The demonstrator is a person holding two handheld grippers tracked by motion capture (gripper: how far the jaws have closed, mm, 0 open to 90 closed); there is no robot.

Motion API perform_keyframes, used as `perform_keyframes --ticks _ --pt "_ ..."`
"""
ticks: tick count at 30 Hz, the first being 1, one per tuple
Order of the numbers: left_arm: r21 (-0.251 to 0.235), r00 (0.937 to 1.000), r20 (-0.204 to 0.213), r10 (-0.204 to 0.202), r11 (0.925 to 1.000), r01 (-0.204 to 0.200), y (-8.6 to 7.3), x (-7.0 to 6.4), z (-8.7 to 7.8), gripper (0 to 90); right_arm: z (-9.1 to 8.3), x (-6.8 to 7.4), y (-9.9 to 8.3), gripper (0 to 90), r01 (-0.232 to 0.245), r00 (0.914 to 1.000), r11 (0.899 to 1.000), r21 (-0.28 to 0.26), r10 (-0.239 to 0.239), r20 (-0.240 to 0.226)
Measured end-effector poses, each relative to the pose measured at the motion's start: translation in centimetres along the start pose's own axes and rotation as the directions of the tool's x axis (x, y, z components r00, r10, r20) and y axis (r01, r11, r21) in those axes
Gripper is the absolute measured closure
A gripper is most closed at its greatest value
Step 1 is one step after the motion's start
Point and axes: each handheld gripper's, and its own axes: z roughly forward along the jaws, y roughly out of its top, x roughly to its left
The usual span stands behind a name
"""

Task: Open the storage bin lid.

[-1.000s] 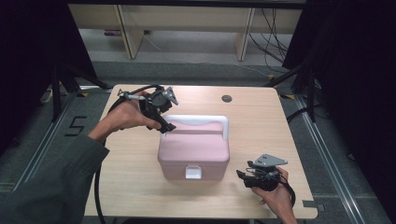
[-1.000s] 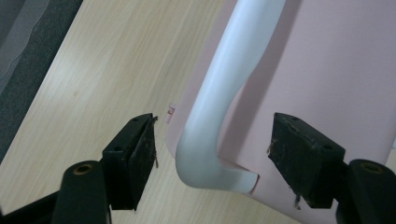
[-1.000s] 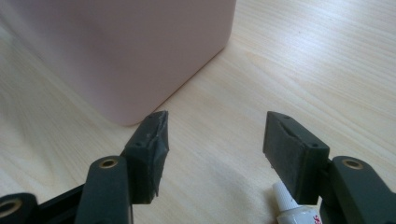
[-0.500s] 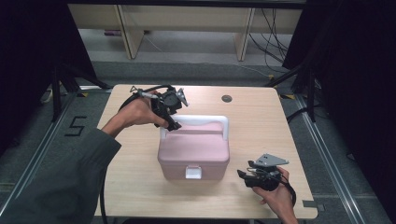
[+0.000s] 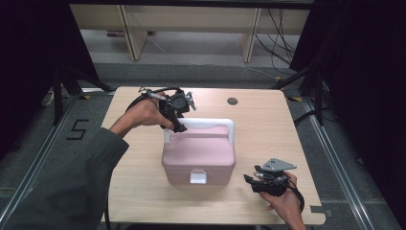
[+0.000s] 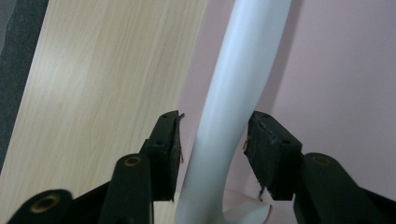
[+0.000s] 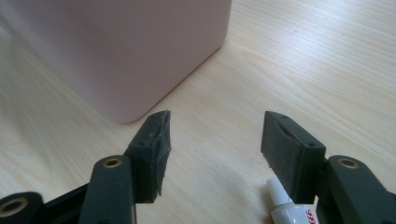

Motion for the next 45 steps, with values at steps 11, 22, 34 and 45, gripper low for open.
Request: perform_keyframes --ticks 11,22,34,45 --pt "0.029 0.9977 -0.025 0.063 0.9977 -0.062 0.3 -0.5 -0.6 67.1 -0.1 -0.2 -0.1 44.3 0.001 1.0000 1.000 0.000 -0.001 -0.002" --pt "0.005 0.9943 -0.054 0.092 0.9958 -0.092 0.3 -0.6 -2.0 68.7 -0.2 0.1 -0.2 45.7 -0.048 0.9988 0.999 0.007 0.048 -0.011" --pt "-0.011 0.9899 -0.088 0.111 0.9936 -0.112 0.4 -0.6 -3.1 70.4 -1.3 -0.5 0.5 57.6 0.022 0.9998 0.995 -0.101 -0.022 0.001" --pt "-0.037 0.9859 -0.117 0.120 0.9914 -0.125 0.3 -0.4 -3.4 70.3 -3.3 -0.8 3.8 82.3 0.055 0.9950 0.963 -0.263 -0.075 -0.066"
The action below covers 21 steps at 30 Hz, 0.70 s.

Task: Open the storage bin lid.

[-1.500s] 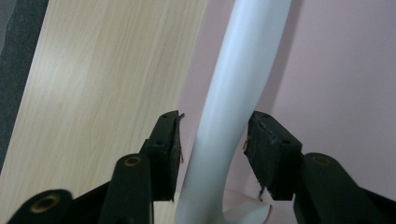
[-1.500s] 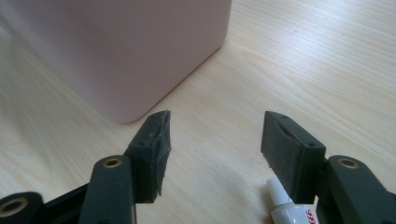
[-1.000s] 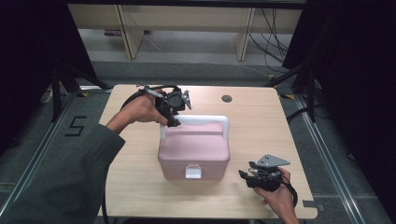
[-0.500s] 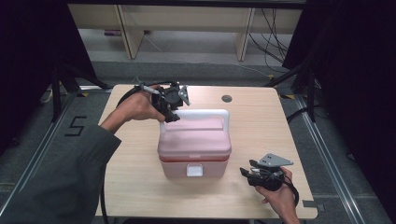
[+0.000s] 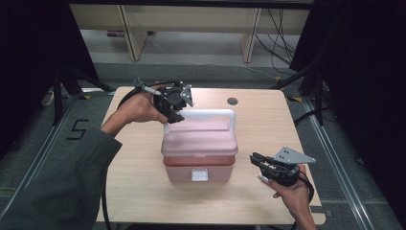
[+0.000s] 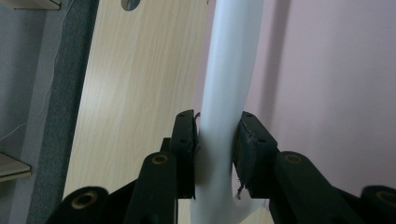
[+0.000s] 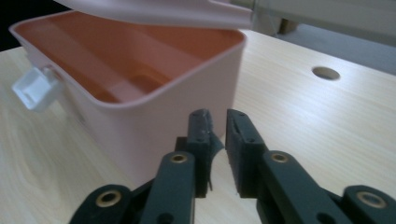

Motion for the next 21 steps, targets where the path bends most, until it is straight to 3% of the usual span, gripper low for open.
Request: perform_keyframes --ticks 1,3,4,5,6,7,11,15,17,21 --pt "0.000 1.0000 0.001 -0.001 1.0000 0.001 0.0 0.1 0.0 70.3 0.3 0.0 0.2 83.6 0.018 0.9998 1.000 -0.018 -0.018 -0.004" --pt "-0.005 1.0000 0.002 -0.006 1.0000 0.006 0.0 0.1 0.0 70.5 0.7 0.4 0.6 85.6 0.001 0.9998 1.000 -0.016 -0.002 -0.020" --pt "-0.006 1.0000 0.005 -0.007 1.0000 0.007 0.0 0.2 0.0 70.5 1.1 0.3 0.8 86.2 0.030 0.9991 0.999 -0.024 -0.031 -0.030" --pt "-0.007 1.0000 0.005 -0.006 1.0000 0.007 -0.1 0.2 0.0 70.4 1.2 0.4 1.0 87.0 0.013 0.9991 1.000 -0.008 -0.014 -0.041" --pt "-0.007 1.0000 0.006 -0.006 1.0000 0.006 -0.1 0.3 0.0 70.5 1.6 0.2 1.2 87.4 0.032 0.9986 0.999 -0.032 -0.033 -0.041" --pt "-0.009 1.0000 0.006 -0.006 0.9999 0.006 -0.1 0.3 0.0 70.5 1.7 0.3 1.5 87.8 0.022 0.9982 1.000 -0.019 -0.023 -0.055" --pt "-0.012 0.9999 0.009 -0.007 0.9999 0.007 -0.1 0.3 0.0 70.5 2.8 0.1 2.6 89.1 0.024 0.9951 0.998 -0.061 -0.030 -0.094" --pt "-0.012 0.9999 0.010 -0.014 0.9998 0.014 -0.2 0.3 0.0 70.2 3.9 0.3 3.6 89.2 0.059 0.9920 0.996 -0.067 -0.066 -0.108" --pt "-0.024 0.9997 -0.003 -0.023 0.9994 0.023 -0.4 0.4 -0.1 69.7 4.2 0.5 3.9 89.3 0.055 0.9902 0.997 -0.052 -0.062 -0.125" --pt "-0.085 0.9960 -0.059 -0.067 0.9945 0.062 -1.1 0.3 -0.4 54.7 4.6 0.7 4.1 89.6 0.067 0.9899 0.996 -0.064 -0.075 -0.120"
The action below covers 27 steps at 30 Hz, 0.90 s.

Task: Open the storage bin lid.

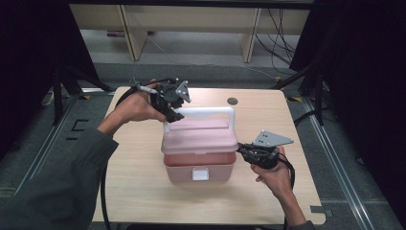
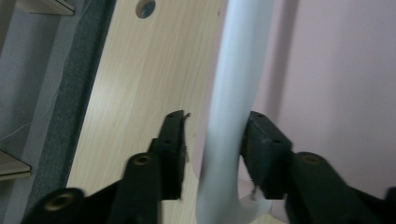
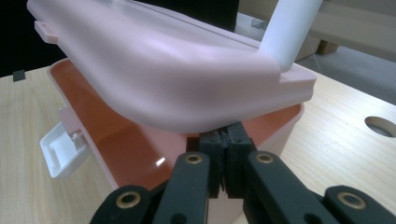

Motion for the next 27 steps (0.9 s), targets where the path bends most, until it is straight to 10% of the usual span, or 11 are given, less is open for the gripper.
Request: perform_keyframes --ticks 8,18,21,27 --pt "-0.147 0.9800 -0.088 -0.179 0.9753 0.165 -2.6 0.1 -2.5 39.0 0.0 -0.1 0.3 89.7 0.003 1.0000 1.000 0.006 -0.003 -0.006" --pt "-0.208 0.9237 -0.095 -0.371 0.9147 0.346 -7.7 -1.0 -4.7 34.2 -0.1 -0.2 0.3 89.8 0.011 0.9999 1.000 0.008 -0.011 0.005" --pt "-0.234 0.8984 -0.086 -0.431 0.8852 0.402 -9.3 -1.6 -4.6 33.2 -0.2 -0.2 0.3 89.7 -0.013 0.9999 1.000 0.009 0.013 -0.001" --pt "-0.195 0.8798 -0.053 -0.472 0.8691 0.455 -12.1 -3.1 -3.1 30.9 -0.1 -0.3 0.5 89.8 -0.002 1.0000 1.000 0.008 0.002 0.003"
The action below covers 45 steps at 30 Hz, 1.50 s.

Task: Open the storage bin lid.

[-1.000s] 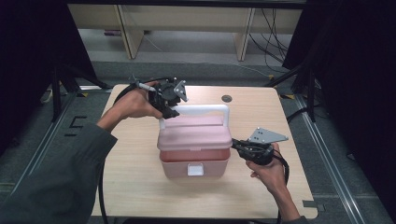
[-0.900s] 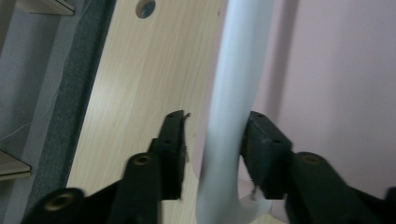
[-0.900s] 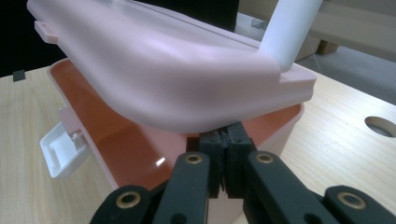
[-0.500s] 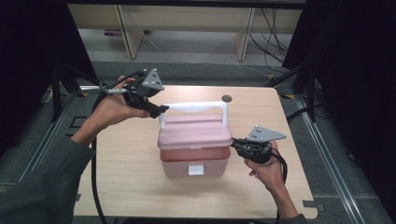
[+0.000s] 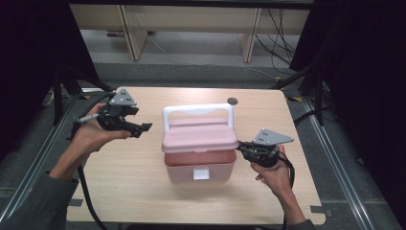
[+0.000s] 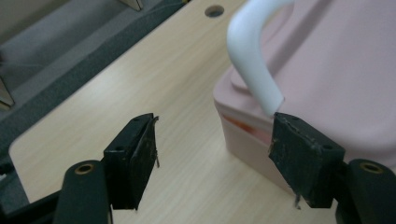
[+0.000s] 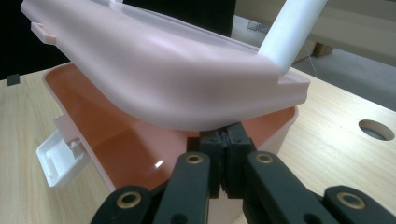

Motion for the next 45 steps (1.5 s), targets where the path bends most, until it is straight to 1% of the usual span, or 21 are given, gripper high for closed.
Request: perform_keyframes --ticks 4,8,9,12,13,14,18,19,22,23,25,29,31,33,35,37,39,40,42,43,45 --pt "0.014 0.9983 0.025 -0.053 0.9985 0.053 -2.1 -0.6 1.3 29.4 0.0 0.1 0.0 89.7 -0.019 0.9998 1.000 0.001 0.019 0.005" --pt "0.005 0.9947 0.066 -0.079 0.9969 0.079 -3.7 -1.6 2.5 28.4 0.0 0.2 0.1 89.7 -0.028 0.9996 1.000 0.010 0.028 0.005" --pt "-0.002 0.9922 0.076 -0.098 0.9951 0.099 -4.1 -2.0 2.8 28.1 0.0 0.2 0.1 89.8 -0.026 0.9996 1.000 0.005 0.026 0.007" --pt "0.008 0.9838 0.134 -0.119 0.9929 0.119 -5.3 -2.8 3.8 26.3 0.1 0.0 0.1 89.8 -0.001 0.9999 1.000 -0.014 0.001 0.014" --pt "0.011 0.9802 0.146 -0.134 0.9910 0.134 -5.6 -3.1 4.2 26.3 0.2 0.1 0.1 89.8 -0.012 0.9998 1.000 -0.020 0.013 0.017" --pt "0.013 0.9801 0.146 -0.135 0.9909 0.134 -5.8 -3.3 4.5 26.3 0.1 0.0 0.1 89.8 -0.013 0.9999 1.000 -0.010 0.013 0.000" --pt "-0.025 0.9722 0.172 -0.159 0.9858 0.166 -6.0 -3.9 5.3 26.6 0.1 0.1 0.2 89.8 -0.013 0.9999 1.000 -0.011 0.013 0.002" --pt "-0.016 0.9699 0.180 -0.164 0.9854 0.169 -5.9 -4.1 5.5 26.7 0.1 0.0 0.2 89.8 -0.015 0.9999 1.000 -0.013 0.015 0.004" --pt "-0.036 0.9734 0.155 -0.168 0.9837 0.176 -5.7 -4.4 5.8 27.4 0.2 0.2 0.2 89.7 -0.021 0.9997 1.000 -0.021 0.022 0.008" --pt "-0.040 0.9710 0.160 -0.178 0.9817 0.186 -5.7 -4.4 5.9 27.8 0.2 0.1 0.3 89.8 -0.020 0.9998 1.000 -0.016 0.020 -0.006" --pt "-0.044 0.9702 0.161 -0.181 0.9807 0.190 -5.7 -4.4 5.9 28.1 0.1 0.1 0.3 89.7 -0.011 0.9999 1.000 -0.019 0.011 0.002" --pt "-0.059 0.9671 0.160 -0.198 0.9761 0.209 -5.6 -4.5 5.7 28.1 0.1 0.3 0.3 89.8 -0.039 0.9992 0.999 -0.005 0.039 -0.008" --pt "-0.057 0.9694 0.162 -0.184 0.9790 0.196 -5.5 -4.5 5.7 28.1 0.1 0.1 0.4 90.0 -0.011 0.9999 1.000 -0.010 0.011 -0.002" --pt "-0.055 0.9699 0.165 -0.179 0.9802 0.190 -5.4 -4.7 5.7 28.1 0.2 0.1 0.4 90.0 -0.008 1.0000 1.000 -0.022 0.008 -0.001" --pt "-0.063 0.9665 0.168 -0.194 0.9764 0.207 -5.3 -4.8 5.8 28.1 0.1 0.0 0.5 90.0 0.006 0.9999 1.000 -0.023 -0.006 0.009" --pt "-0.058 0.9694 0.161 -0.185 0.9787 0.197 -5.2 -4.9 5.9 28.0 0.2 0.2 0.5 90.0 -0.016 0.9998 0.999 -0.030 0.017 0.008" --pt "-0.042 0.9713 0.163 -0.173 0.9824 0.182 -5.2 -5.1 6.2 28.3 0.1 0.1 0.6 90.0 -0.008 1.0000 1.000 -0.025 0.008 0.003" --pt "-0.038 0.9738 0.162 -0.159 0.9851 0.168 -5.2 -5.2 6.4 29.5 0.2 0.2 0.5 90.0 -0.023 0.9997 0.999 -0.030 0.023 0.010" --pt "-0.038 0.9736 0.174 -0.148 0.9869 0.157 -5.1 -5.6 6.7 33.3 0.2 0.2 0.5 90.0 -0.022 0.9997 0.999 -0.029 0.023 0.009" --pt "-0.048 0.9775 0.167 -0.129 0.9892 0.139 -5.0 -5.7 6.8 36.1 0.2 0.2 0.5 90.0 -0.022 0.9997 0.999 -0.028 0.023 0.010" --pt "-0.056 0.9761 0.195 -0.096 0.9926 0.108 -5.0 -5.9 6.9 45.8 0.1 0.1 0.6 90.0 -0.016 0.9999 1.000 -0.020 0.016 0.005"
